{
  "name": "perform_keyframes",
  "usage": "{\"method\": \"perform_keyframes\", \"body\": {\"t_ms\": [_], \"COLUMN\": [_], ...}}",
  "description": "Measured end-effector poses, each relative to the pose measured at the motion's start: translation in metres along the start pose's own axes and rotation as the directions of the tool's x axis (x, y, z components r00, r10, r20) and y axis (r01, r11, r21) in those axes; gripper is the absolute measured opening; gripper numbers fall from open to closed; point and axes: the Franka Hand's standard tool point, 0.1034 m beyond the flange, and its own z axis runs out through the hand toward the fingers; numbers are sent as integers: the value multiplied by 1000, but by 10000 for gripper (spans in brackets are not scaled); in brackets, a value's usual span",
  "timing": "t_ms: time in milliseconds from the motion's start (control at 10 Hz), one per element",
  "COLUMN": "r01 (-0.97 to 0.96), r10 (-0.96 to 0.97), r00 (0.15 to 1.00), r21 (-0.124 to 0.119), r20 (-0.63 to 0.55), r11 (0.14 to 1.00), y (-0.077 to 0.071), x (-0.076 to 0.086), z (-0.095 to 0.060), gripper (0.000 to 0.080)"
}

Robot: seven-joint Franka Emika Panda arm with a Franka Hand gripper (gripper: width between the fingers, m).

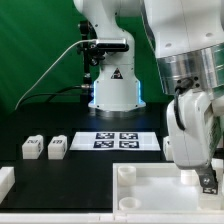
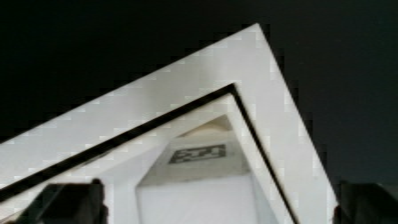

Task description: Assemble one leg

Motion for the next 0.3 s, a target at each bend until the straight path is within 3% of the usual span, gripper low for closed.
{"method": "perform_keyframes", "body": {"t_ms": [300], "r01": [8], "r10": [-8], "r00": [1000], "r21": [0], "r20": [0], "r11": [1000], "y": [0], "x": [0], "z": [0], "gripper": [649]}}
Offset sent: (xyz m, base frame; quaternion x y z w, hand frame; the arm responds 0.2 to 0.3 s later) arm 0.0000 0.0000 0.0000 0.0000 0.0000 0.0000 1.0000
